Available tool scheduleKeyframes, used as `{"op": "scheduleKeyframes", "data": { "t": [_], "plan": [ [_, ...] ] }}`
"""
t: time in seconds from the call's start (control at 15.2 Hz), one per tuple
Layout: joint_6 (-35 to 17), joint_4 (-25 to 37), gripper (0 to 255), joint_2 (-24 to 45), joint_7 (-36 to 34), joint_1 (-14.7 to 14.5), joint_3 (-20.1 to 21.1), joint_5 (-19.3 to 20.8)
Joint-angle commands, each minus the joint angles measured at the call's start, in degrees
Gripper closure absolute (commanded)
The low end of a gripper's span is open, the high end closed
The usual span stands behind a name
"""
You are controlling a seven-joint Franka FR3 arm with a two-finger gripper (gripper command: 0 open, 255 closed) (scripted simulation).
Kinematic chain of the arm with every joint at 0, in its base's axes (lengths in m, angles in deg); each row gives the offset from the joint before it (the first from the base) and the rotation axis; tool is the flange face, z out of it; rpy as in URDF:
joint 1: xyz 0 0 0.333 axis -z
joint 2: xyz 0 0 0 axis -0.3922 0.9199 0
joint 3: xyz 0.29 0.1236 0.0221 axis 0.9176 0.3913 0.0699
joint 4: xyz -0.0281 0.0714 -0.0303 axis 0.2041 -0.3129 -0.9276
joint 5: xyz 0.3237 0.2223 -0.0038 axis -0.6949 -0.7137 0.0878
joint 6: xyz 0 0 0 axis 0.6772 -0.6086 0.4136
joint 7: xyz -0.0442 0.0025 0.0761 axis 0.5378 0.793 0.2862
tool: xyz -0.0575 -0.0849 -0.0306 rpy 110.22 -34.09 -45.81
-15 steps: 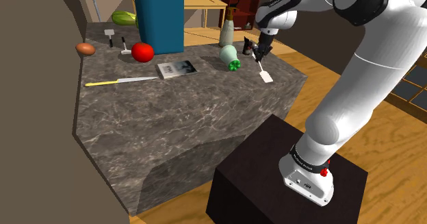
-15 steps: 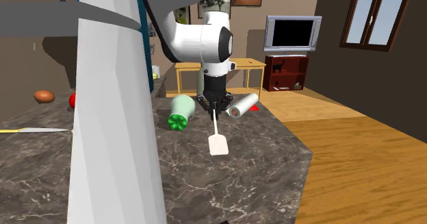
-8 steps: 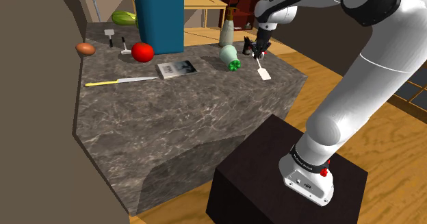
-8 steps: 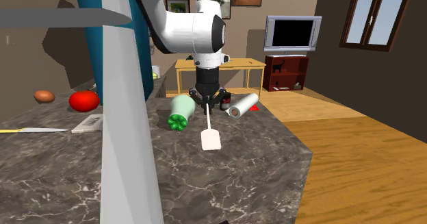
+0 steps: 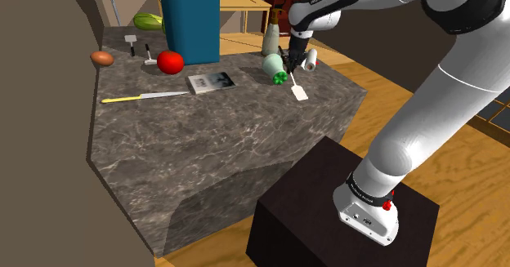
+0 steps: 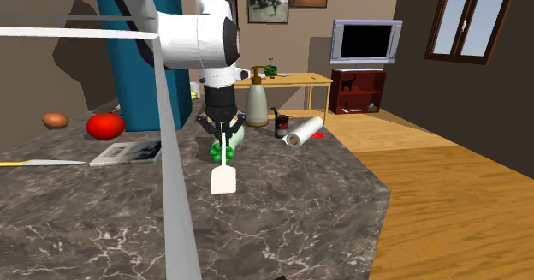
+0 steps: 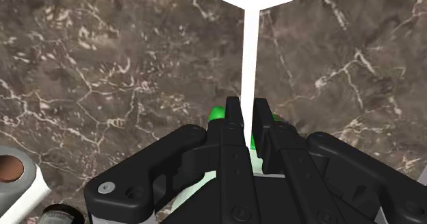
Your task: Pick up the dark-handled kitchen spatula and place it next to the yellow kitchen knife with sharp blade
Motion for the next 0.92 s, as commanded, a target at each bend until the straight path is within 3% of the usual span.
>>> {"op": "scheduleKeyframes", "data": {
  "t": [0.0, 0.86],
  "plan": [
    [0.0, -0.9, 255, -0.9, -3.4, -1.4, 1.7, 0.4],
    [0.7, 1.7, 255, 1.3, -22.1, -10.0, 11.5, 0.9]
  ]
}}
